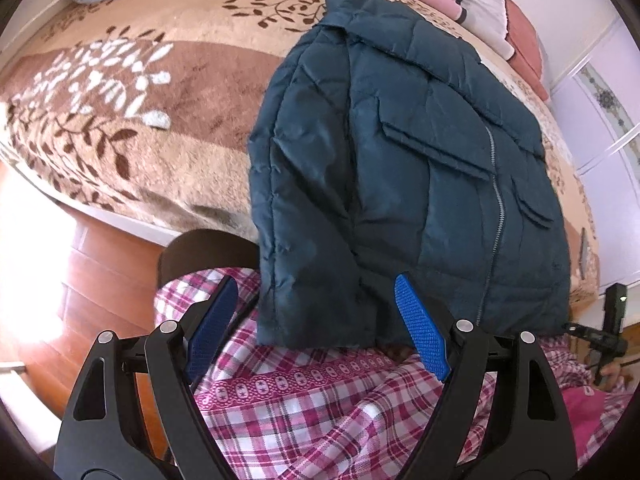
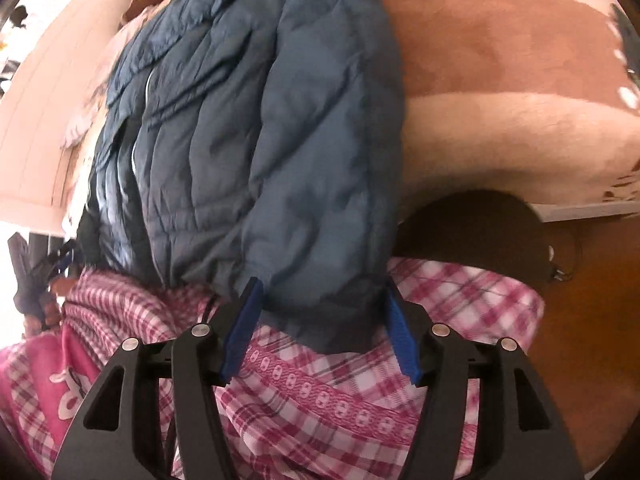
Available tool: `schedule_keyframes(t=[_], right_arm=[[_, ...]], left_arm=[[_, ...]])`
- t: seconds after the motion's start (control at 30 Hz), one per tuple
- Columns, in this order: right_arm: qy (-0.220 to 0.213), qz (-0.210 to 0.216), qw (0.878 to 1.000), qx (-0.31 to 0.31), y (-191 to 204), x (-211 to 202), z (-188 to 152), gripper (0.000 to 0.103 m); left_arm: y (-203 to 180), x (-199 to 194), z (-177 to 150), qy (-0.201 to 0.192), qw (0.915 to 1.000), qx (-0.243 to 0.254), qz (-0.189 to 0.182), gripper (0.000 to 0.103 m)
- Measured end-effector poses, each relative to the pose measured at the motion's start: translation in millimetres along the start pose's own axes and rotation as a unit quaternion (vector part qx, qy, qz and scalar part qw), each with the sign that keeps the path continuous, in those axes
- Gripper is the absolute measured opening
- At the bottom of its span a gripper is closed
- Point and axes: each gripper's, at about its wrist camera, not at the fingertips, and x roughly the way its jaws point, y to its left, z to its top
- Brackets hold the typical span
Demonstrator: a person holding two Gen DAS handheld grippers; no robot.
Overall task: Fold large clothes
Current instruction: 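Lift the jacket hem edge with the right gripper, then grasp the hem with the left gripper while the right gripper holds the hem too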
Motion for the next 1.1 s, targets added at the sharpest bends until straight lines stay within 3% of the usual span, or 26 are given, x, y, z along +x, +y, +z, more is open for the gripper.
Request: schedule_keyframes(t=[0.07, 0.17, 0.23, 0.3, 0.57, 0.7, 0.83, 1.1], right_arm=[[0.002, -0.005, 1.000, -0.010, 2, 4, 1, 0.041], [-0.005, 0.013, 1.000, -0.010, 1, 2, 2, 0.024], [-0.013, 0.026, 0.999, -0.014, 3, -3, 2, 0.017], [-0.027, 0.047, 0.998, -0.016, 7, -10, 3, 0.014], [-0.105, 0.098, 0.989, -0.024, 20, -58, 17, 0.011], [-0.170, 0.134, 0.976, -0.020, 28, -98, 41, 0.011], [-0.207, 0.143, 0.968, -0.012, 39, -125, 68, 0.011], [-0.251, 0.166, 0.954, 0.000, 39, -169, 93, 0.011]], left_arm=[[1, 2, -1, 0.006, 0.9999, -0.003, -0.009, 0.077], [3, 9, -2, 0.025, 0.9995, 0.000, -0.017, 0.048], [3, 12, -3, 0.031, 0.9995, 0.007, -0.009, 0.015], [5, 8, -2, 0.023, 0.9996, 0.003, -0.018, 0.010], [-8, -41, 23, -0.063, 0.9960, 0.001, -0.064, 0.007], [-17, -74, 51, -0.120, 0.9884, -0.002, -0.094, 0.007], [-22, -99, 78, -0.160, 0.9812, -0.006, -0.108, 0.007], [-15, -125, 104, -0.190, 0.9736, -0.015, -0.126, 0.008]])
